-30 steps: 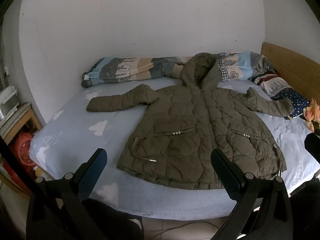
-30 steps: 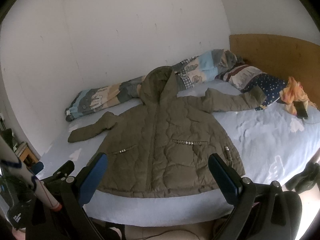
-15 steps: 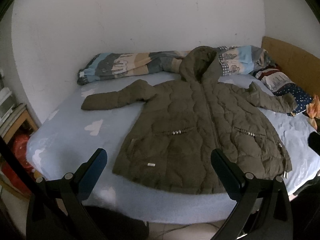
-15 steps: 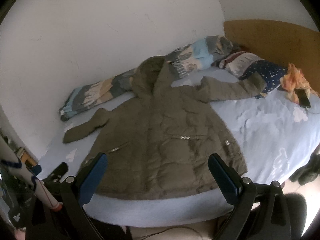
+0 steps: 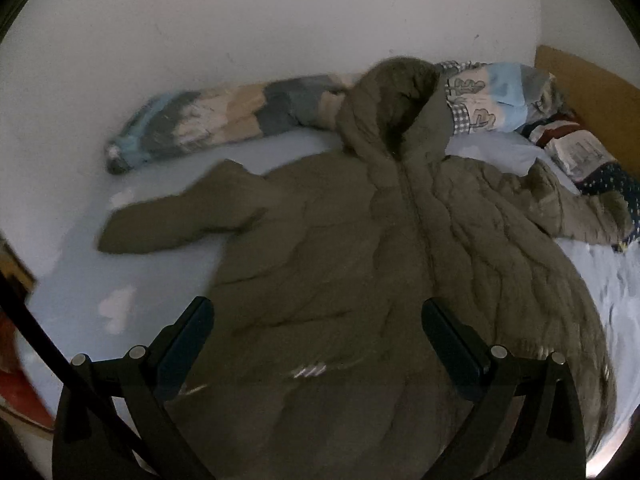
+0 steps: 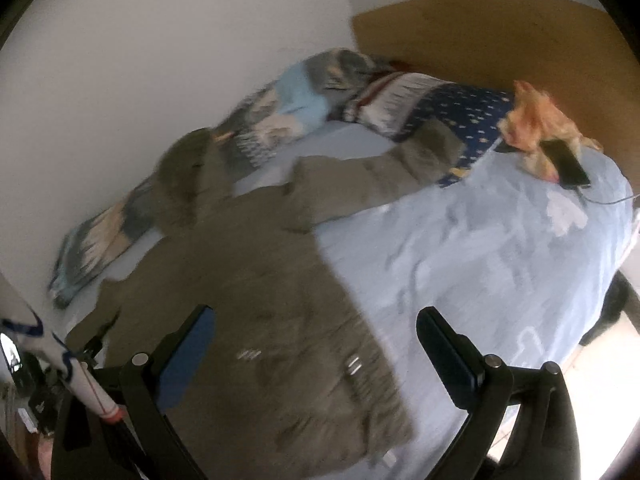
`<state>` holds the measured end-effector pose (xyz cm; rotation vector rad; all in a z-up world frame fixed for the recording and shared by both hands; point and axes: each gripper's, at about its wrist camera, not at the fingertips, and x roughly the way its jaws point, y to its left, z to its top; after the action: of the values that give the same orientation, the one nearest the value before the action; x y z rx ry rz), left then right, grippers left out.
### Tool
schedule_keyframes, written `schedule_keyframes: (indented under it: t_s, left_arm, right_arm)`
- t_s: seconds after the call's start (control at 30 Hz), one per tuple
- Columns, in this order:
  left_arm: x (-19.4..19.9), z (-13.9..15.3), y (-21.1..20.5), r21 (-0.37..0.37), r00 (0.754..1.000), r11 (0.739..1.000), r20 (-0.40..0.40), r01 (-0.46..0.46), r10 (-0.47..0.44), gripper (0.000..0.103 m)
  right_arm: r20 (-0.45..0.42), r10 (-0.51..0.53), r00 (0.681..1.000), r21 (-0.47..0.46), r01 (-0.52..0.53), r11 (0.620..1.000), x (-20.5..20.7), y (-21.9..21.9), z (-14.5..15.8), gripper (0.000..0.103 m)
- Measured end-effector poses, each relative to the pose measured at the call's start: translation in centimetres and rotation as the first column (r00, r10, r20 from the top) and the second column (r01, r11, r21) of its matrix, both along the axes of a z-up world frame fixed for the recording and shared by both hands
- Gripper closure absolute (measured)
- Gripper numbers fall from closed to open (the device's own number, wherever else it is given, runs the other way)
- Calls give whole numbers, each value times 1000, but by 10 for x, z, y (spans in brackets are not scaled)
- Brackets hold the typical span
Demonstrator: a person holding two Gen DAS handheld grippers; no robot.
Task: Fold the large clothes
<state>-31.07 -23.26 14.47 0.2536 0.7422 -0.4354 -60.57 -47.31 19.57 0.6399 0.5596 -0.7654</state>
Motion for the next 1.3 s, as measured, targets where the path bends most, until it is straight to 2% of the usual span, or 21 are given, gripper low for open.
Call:
schedule_keyframes:
  t_s: [0.07,0.1,0.17,0.2,0.27,0.33,0.43,0.53,0.63,0.87,1.03,1.17,1.3]
  left_arm:
    - [13,-16,-8,-29,1000,1000,10,-2,2,0]
    - [19,-25,-12,-15,1000,1000,16,-12,12,0]
    - [37,-39,-23,32,999,999,-46,-23,24,0]
    - [43,-41,-26,23,998,1000,-67,-14,16,0]
    - [52,-43,-28,30,998,999,-58,-35,37,0]
    - [56,-46,-28,36,997,999,-61,-39,42,0]
    - [61,-50,-32,51,996,998,-83,-30,34,0]
    - [66,-53,-34,65,996,997,-80,-31,36,0]
    - [66,-54,-36,60,996,998,-90,-22,28,0]
    - [64,-62,-44,97,998,995,-69,2,5,0]
    - [65,-67,-48,122,997,993,-72,5,4,0]
    - [65,-68,-47,124,997,992,-74,10,-1,0]
    - [65,-68,-47,125,998,992,-62,13,-6,0]
  right_arm:
    - [-27,-51,998,19,51,999,6,-33,-9,1]
    - [-32,-69,997,20,70,997,6,-43,-12,1]
    - [-46,-117,992,45,119,992,12,-76,-23,1]
    - [-46,-132,990,55,134,989,13,-86,-27,1]
    - [-41,-164,986,66,166,984,18,-119,-37,1]
    - [-50,-197,979,115,201,973,21,-147,-48,1]
    - [-7,-229,973,199,226,954,17,-195,-63,1]
    - [3,-267,964,221,260,940,14,-230,-68,1]
    - [24,-291,956,250,276,928,13,-261,-72,1]
    - [5,-295,955,303,280,911,18,-326,-85,2]
    - [-3,-332,943,321,315,893,16,-366,-98,7]
    - [-13,-338,941,338,323,884,19,-394,-112,18]
    - [-43,-365,930,310,360,880,23,-417,-123,19]
